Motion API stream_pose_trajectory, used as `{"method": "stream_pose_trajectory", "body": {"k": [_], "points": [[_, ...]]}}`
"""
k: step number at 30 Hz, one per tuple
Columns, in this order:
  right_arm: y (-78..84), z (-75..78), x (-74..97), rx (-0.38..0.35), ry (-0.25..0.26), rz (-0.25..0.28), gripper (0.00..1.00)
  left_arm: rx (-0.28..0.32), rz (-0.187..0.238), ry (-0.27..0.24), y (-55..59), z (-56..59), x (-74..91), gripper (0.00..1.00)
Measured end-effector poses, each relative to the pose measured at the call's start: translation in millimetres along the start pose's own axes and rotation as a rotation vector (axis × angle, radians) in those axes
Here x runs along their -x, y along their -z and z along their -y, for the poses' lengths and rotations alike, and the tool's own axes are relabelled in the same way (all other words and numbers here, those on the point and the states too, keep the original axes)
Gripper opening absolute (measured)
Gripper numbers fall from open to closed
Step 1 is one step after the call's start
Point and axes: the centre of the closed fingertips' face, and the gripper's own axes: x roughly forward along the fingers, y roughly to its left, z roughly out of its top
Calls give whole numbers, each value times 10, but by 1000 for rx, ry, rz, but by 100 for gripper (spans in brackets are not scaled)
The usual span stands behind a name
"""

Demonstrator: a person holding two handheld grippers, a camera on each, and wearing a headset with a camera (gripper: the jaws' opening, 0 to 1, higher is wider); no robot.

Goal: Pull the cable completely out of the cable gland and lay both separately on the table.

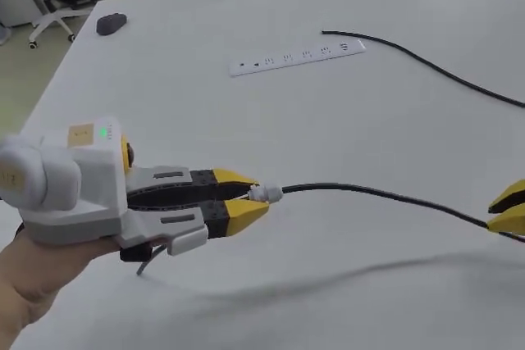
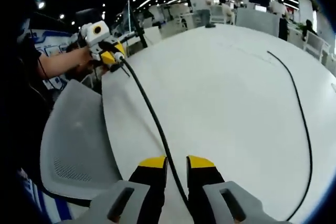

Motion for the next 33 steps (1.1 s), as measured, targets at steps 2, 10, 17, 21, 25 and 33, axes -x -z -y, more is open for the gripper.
{"method": "stream_pose_trajectory", "body": {"k": [2, 10, 17, 21, 25, 33], "points": [[-120, -4, 48, -42, -17, 53, 10, -1, -2, 4, 5, 14, -7, 15], [-797, 279, 149, -72, 97, 358, 9, -4, 11, 12, -39, 47, -34, 15], [-1303, -208, -155, -5, -34, 476, 9, -14, 5, 31, -60, 119, -77, 15], [-1403, -644, -449, 76, -151, 424, 8, -18, 2, 36, -71, 139, -102, 15], [-1347, -970, -641, 153, -235, 340, 8, -24, 6, 36, -90, 145, -101, 15], [-1196, -1163, -837, 333, -220, 219, 7, -22, 16, 43, -120, 179, -104, 15]]}}
